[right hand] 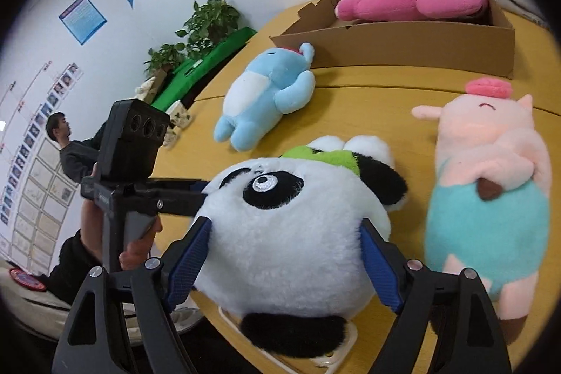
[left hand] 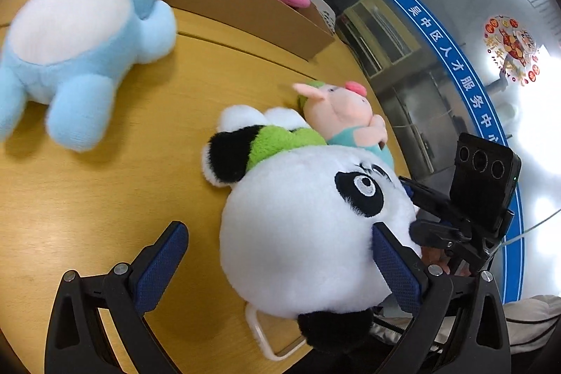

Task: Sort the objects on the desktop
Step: 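Move both tools to the white-and-black panda on the table, then close both grippers on the panda and lift it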

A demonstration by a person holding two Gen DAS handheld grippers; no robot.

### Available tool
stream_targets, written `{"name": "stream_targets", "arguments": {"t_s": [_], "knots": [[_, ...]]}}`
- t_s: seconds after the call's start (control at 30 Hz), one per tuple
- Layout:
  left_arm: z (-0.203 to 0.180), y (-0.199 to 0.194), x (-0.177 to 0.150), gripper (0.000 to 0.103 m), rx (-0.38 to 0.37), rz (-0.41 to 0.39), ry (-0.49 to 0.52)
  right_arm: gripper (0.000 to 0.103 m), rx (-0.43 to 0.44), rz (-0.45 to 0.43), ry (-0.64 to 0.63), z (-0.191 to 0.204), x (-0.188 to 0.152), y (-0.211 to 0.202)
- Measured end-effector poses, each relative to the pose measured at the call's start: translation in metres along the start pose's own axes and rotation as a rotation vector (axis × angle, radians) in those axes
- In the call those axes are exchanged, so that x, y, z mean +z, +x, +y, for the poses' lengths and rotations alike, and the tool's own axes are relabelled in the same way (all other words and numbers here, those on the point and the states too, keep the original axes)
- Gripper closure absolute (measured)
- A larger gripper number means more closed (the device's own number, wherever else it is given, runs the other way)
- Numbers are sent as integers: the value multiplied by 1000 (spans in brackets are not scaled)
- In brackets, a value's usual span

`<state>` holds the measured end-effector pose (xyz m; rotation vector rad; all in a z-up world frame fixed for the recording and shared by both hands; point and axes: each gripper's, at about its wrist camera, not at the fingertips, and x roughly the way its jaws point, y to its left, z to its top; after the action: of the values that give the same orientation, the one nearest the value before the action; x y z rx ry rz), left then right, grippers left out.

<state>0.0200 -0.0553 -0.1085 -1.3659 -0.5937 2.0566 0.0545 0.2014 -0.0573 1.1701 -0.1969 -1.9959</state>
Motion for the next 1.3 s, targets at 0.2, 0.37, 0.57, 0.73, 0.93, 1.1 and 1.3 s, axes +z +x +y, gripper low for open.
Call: {"name": "stream_targets", "arguments": {"t_s": [0.2, 0.37, 0.57, 0.73, 0.93, 1.1, 1.3], "knots": [[5, 18, -5, 0, -98, 28, -40, 18, 29, 123, -62, -15, 2, 7], [-2, 27, -3, 8, -124, 26, -35, 17, 109, 174, -63, -12, 0, 28], [-15, 19, -6, 16, -98, 60, 36, 19, 79, 184, -119, 4, -2, 21], [-23, 13, -14, 16, -74, 73, 73, 15, -9, 200, -133, 18, -11, 10], [-21, 11, -19, 15, -70, 58, 68, 15, -88, 164, -59, 23, -19, 6], [-23, 11, -19, 15, -54, 63, 71, 15, -122, 159, -40, 24, -22, 10], [-20, 12, -25, 16, -48, 67, 58, 25, -97, 150, -33, 22, -29, 18]]}}
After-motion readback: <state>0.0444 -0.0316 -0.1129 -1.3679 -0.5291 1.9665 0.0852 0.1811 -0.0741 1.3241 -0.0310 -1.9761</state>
